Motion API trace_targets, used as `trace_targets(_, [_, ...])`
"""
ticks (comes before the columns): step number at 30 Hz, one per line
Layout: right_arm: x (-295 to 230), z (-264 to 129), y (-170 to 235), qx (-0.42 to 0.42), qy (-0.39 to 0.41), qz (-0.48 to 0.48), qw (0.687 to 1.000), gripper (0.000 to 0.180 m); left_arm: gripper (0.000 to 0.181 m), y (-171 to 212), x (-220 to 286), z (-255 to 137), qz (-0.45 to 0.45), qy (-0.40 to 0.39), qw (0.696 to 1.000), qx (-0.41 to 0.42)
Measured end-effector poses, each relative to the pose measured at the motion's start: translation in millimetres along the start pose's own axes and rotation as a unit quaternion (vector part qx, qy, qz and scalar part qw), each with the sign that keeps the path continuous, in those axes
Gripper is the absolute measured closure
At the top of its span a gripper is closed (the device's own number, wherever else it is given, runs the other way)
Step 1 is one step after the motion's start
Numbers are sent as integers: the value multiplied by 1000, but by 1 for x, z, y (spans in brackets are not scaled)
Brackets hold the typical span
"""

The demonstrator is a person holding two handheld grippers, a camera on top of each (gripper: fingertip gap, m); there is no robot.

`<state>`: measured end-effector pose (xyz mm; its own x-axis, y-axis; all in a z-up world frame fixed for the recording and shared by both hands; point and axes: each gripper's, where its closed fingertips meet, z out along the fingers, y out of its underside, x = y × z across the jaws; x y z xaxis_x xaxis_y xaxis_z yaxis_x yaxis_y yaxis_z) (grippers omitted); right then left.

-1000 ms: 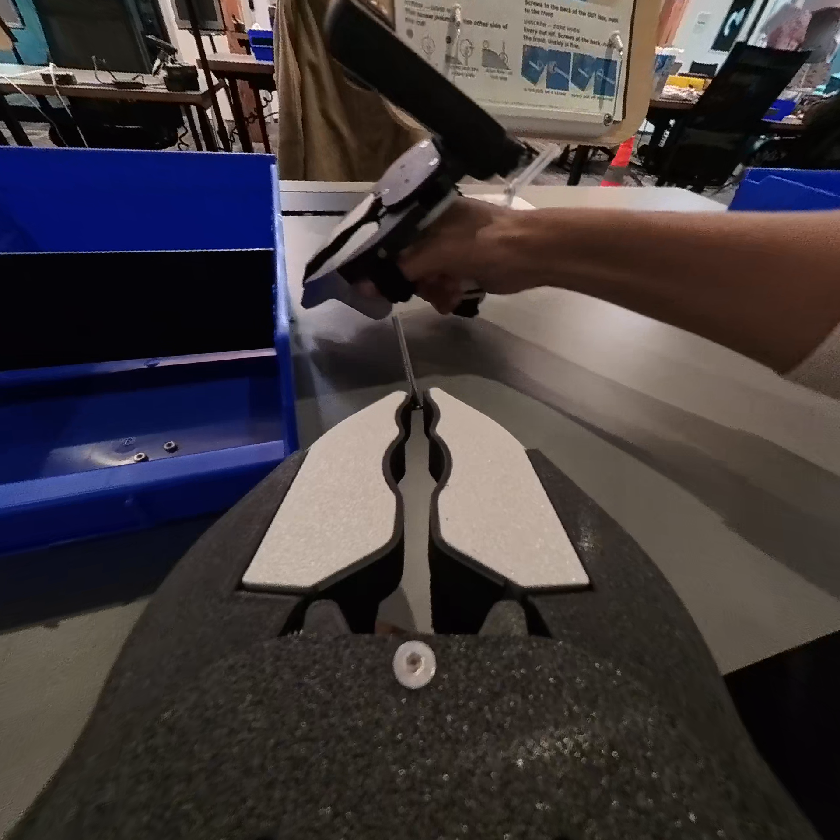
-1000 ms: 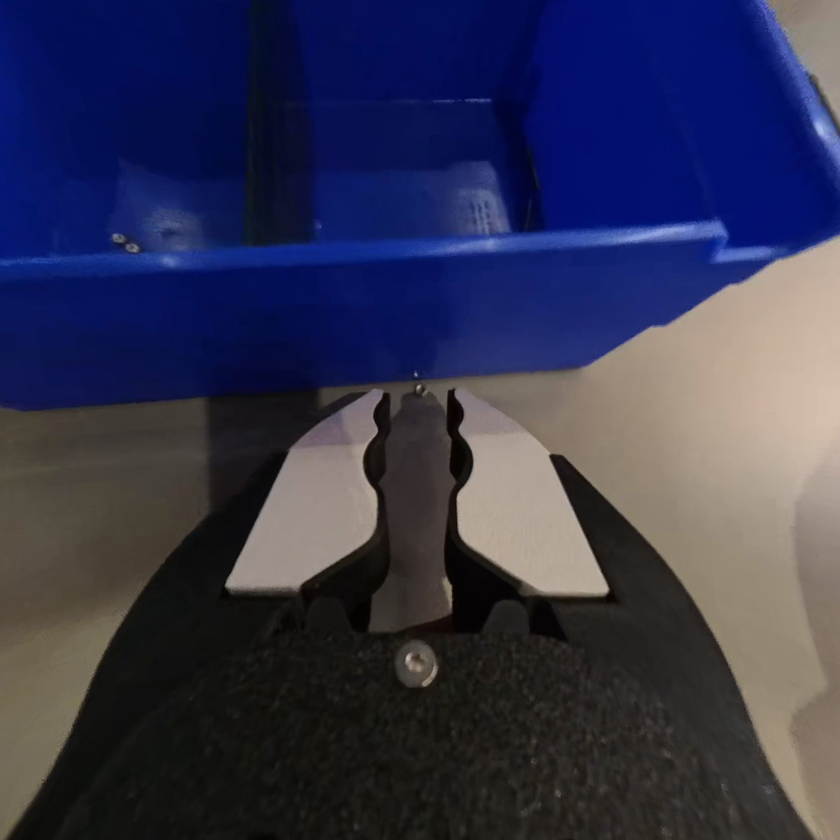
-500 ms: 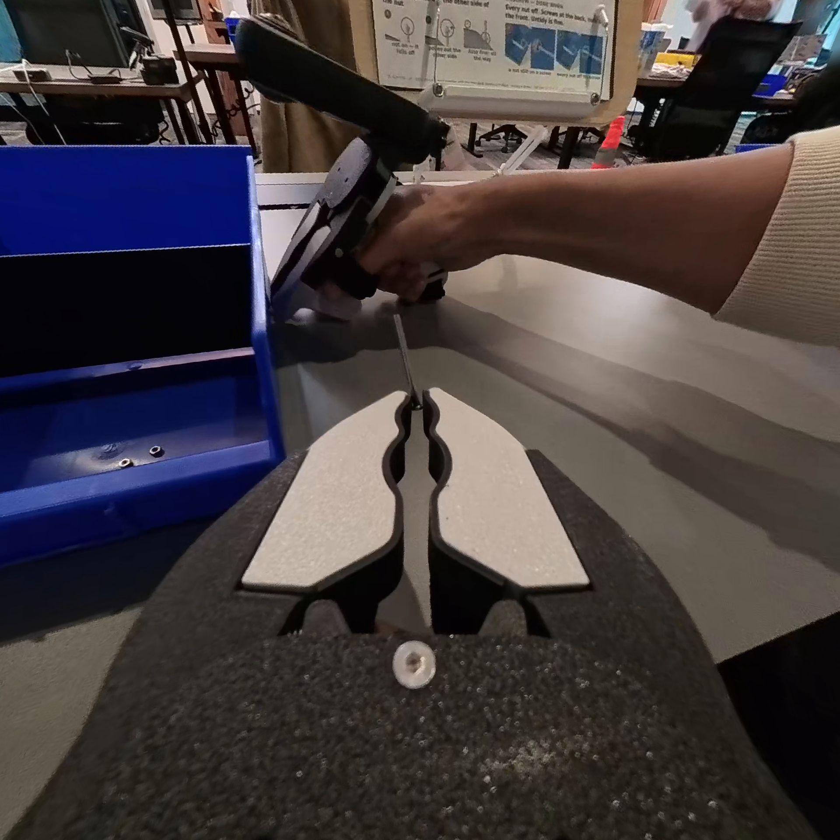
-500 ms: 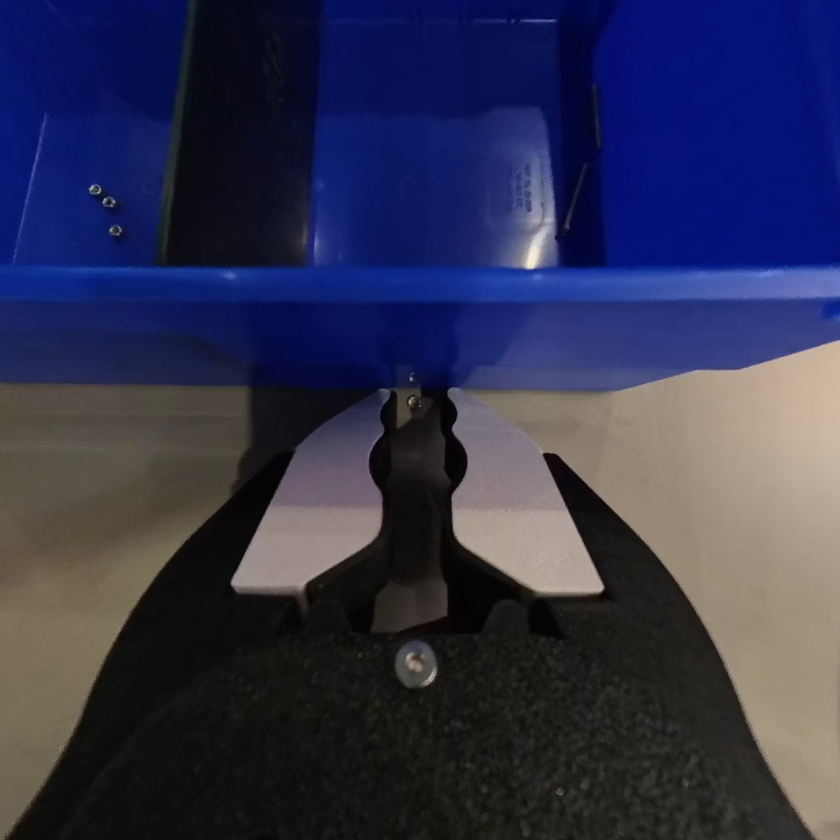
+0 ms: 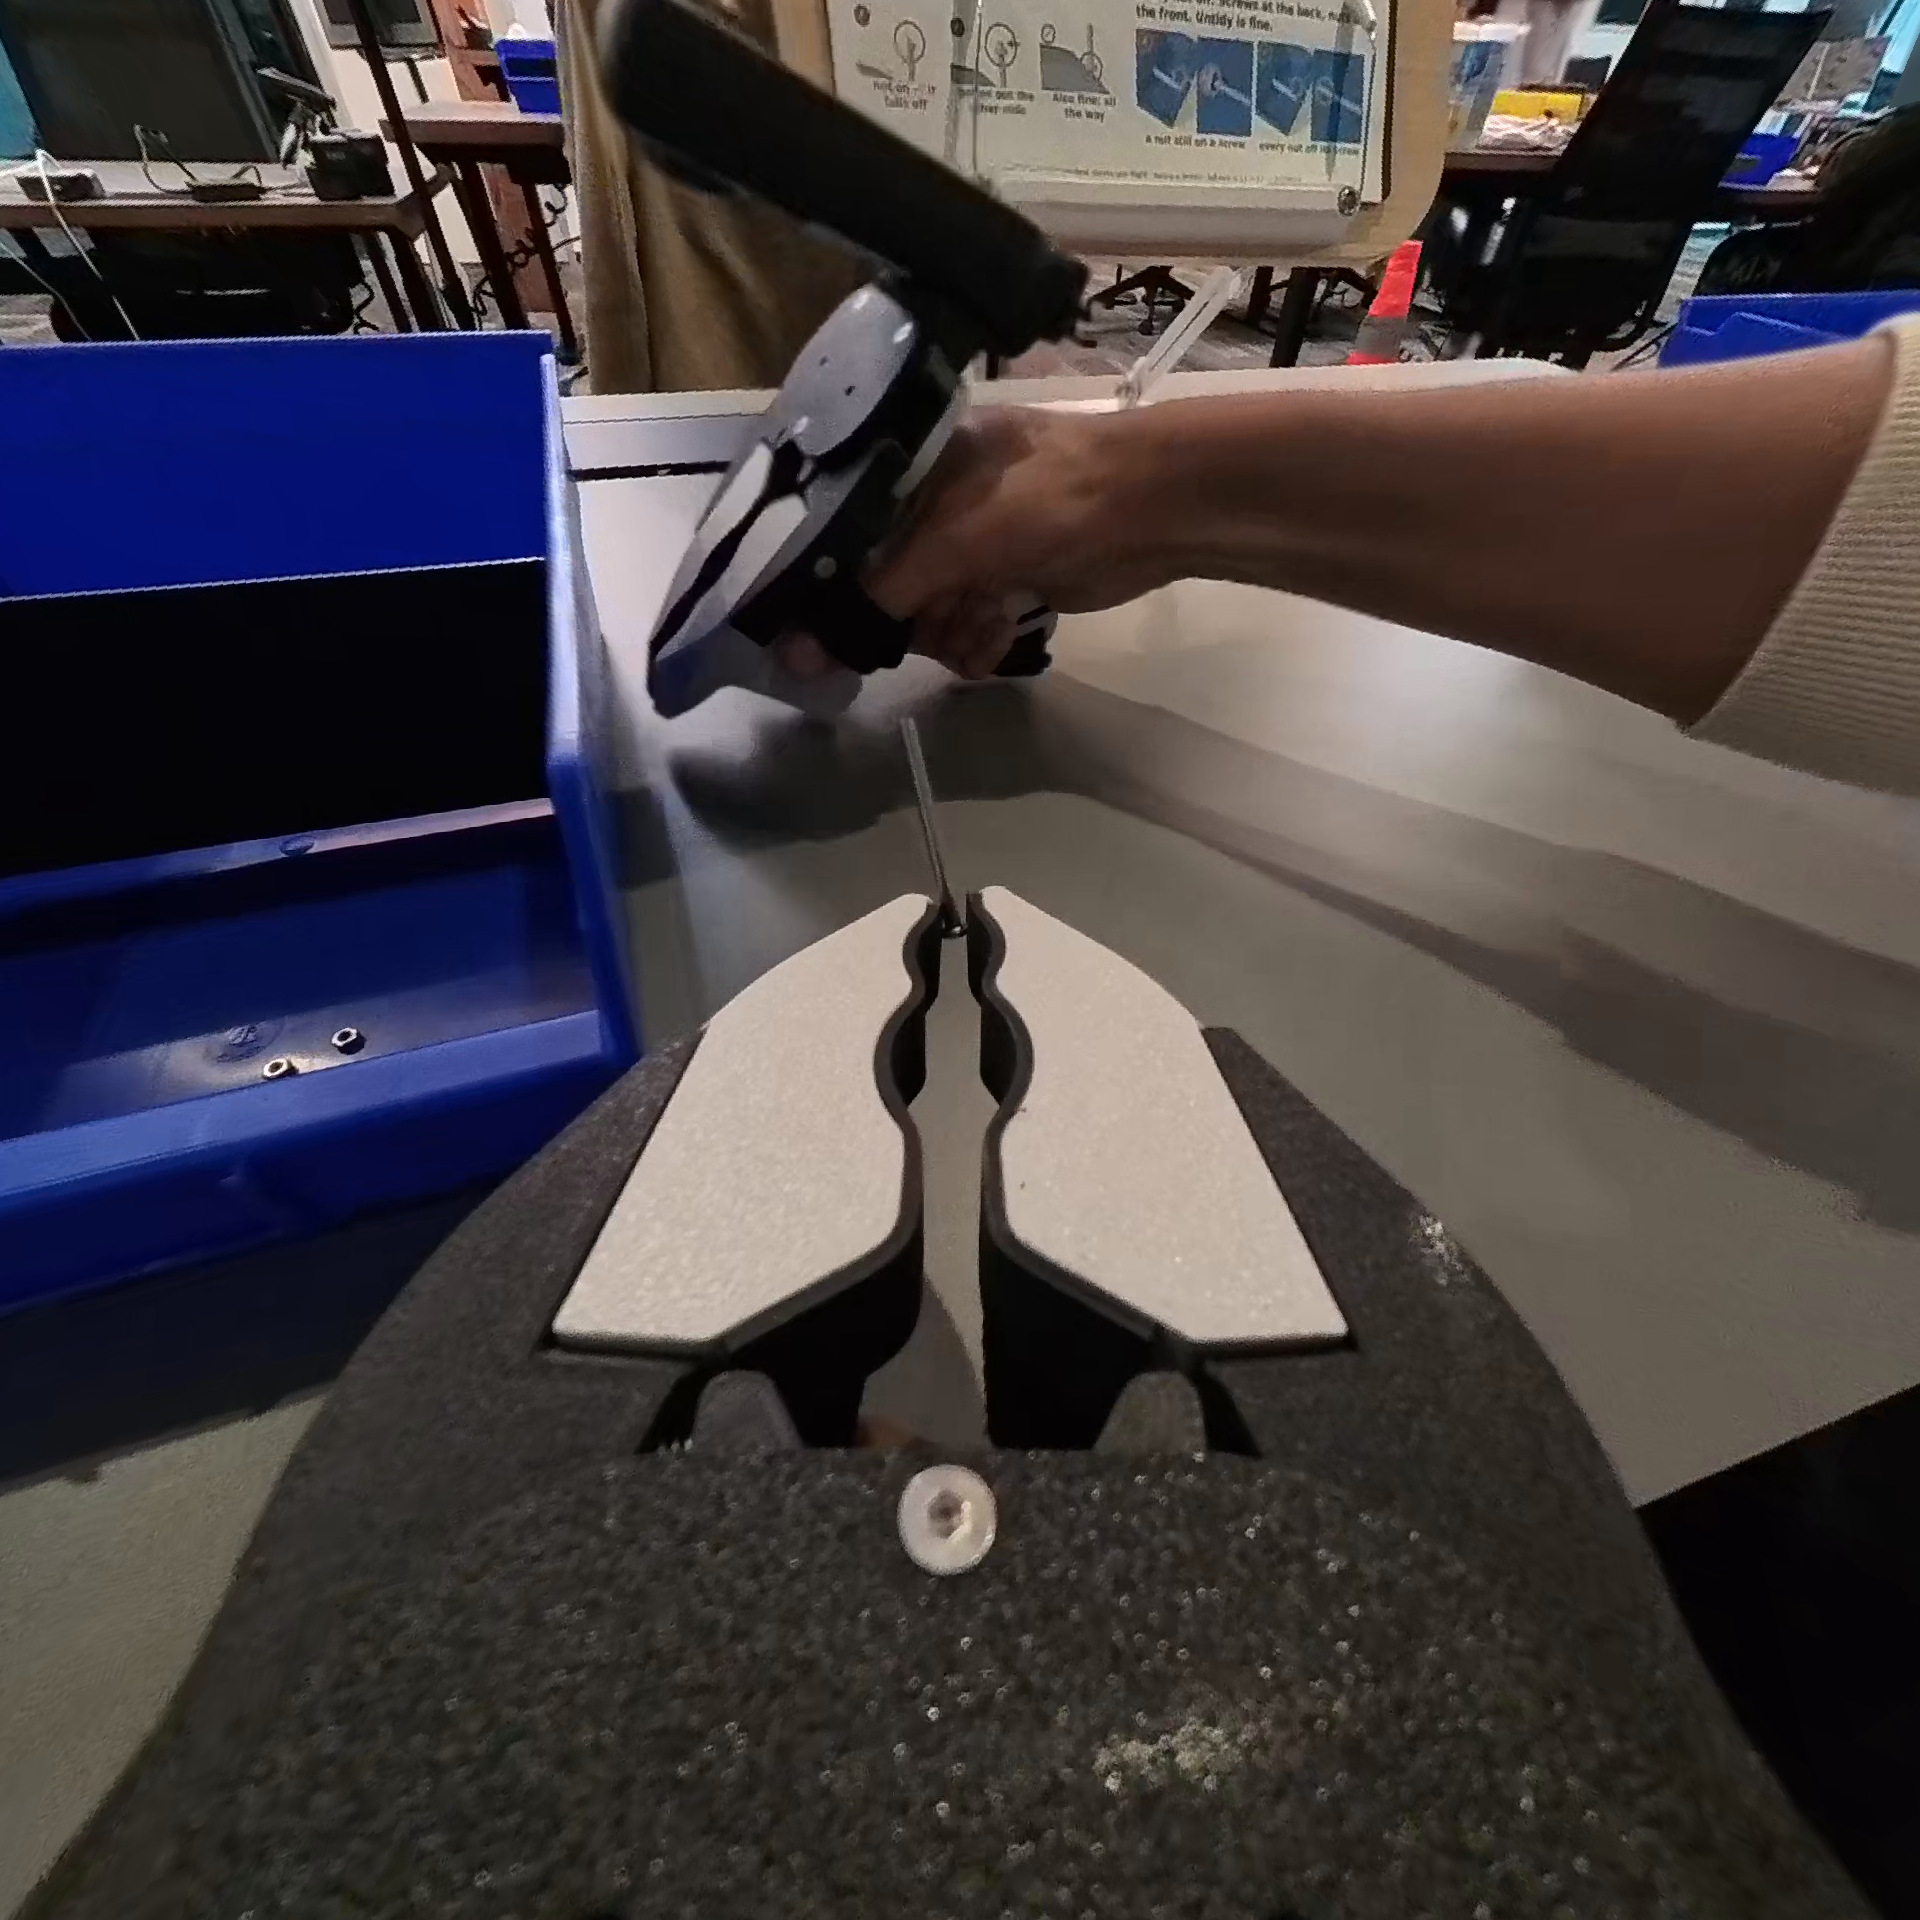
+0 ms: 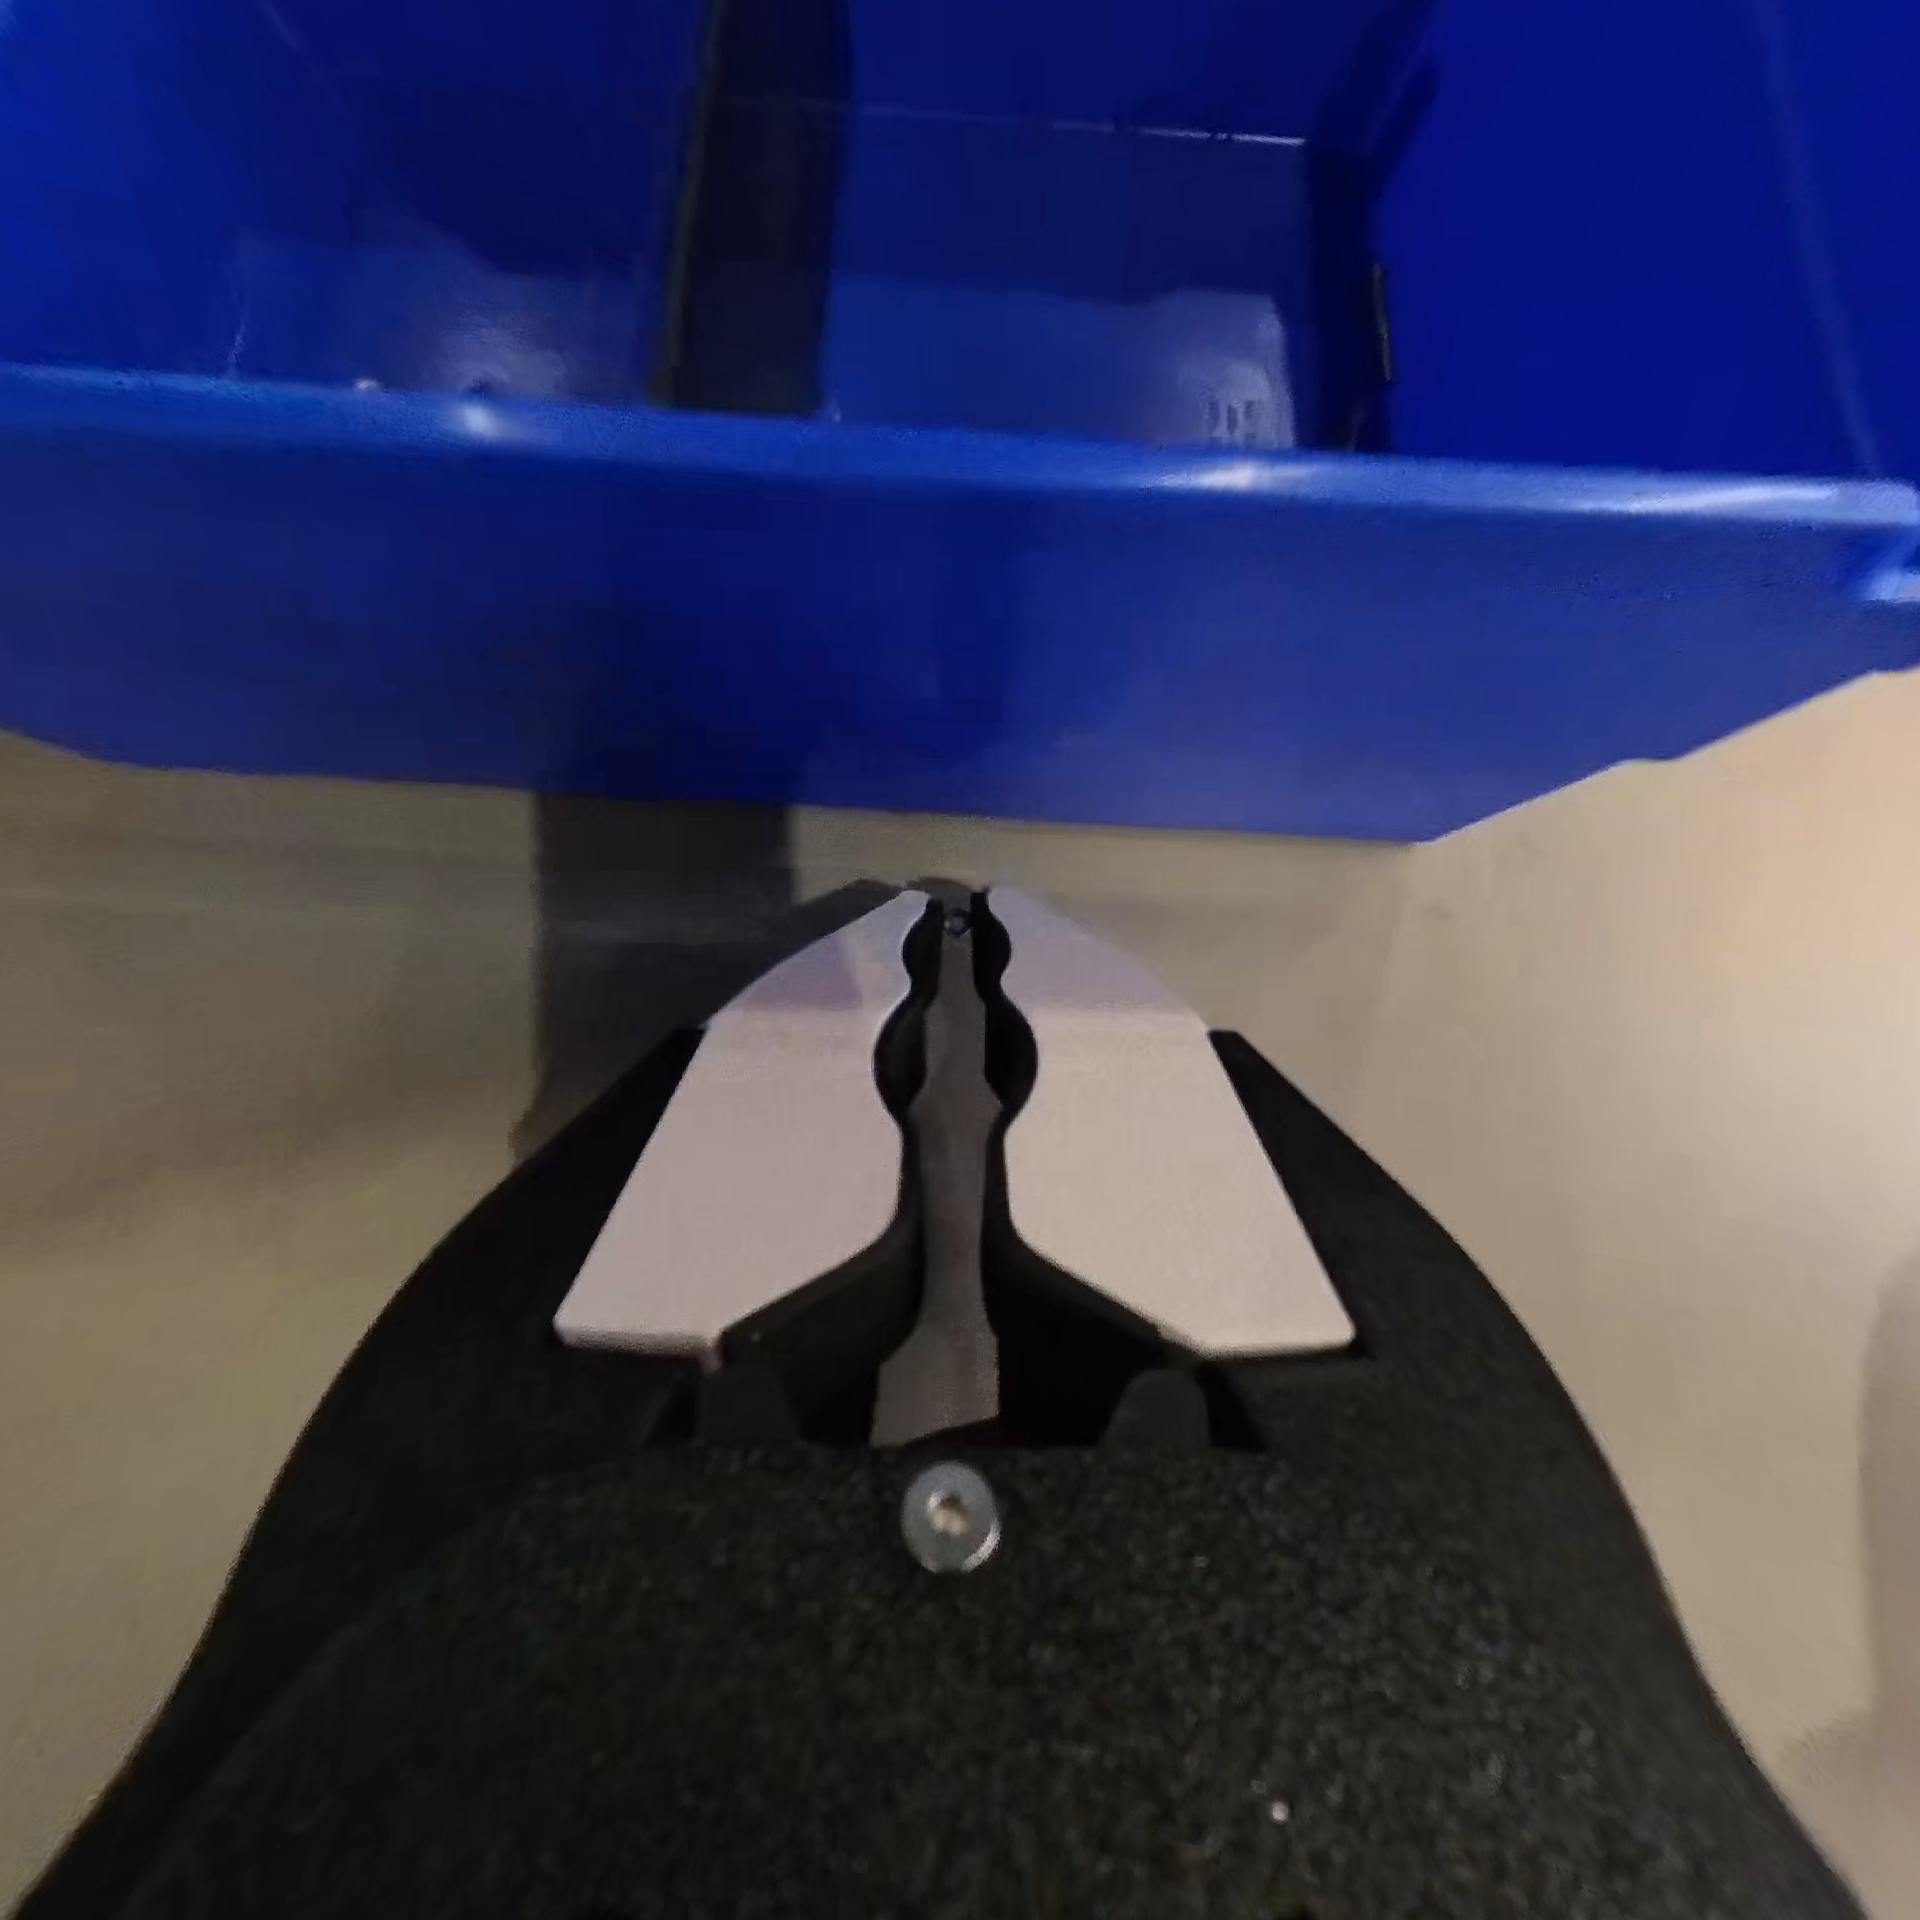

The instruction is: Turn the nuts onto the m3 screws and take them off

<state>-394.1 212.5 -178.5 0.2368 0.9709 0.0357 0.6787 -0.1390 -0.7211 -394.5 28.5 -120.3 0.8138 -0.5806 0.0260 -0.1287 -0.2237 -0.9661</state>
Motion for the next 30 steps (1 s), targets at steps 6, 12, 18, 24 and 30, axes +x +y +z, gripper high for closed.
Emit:
trace_targets(6, [-44,-71,-2,61,13,-45,997,174,176,3,7,4,8,24,999,-21])
trace_targets(12, [-119,-159,-3,128,40,-100,986,175,176,-18,37,11,59,109,992,8])
trace_targets(18, [-167,-215,22,153,84,-88,981,175,177,-24,87,26,94,225,970,14])
trace_targets(24, [-189,-249,54,163,115,-53,978,174,176,-32,132,34,157,317,935,22])
trace_targets(30, [-202,-266,60,166,115,-51,978,175,176,-37,164,34,197,373,906,26])
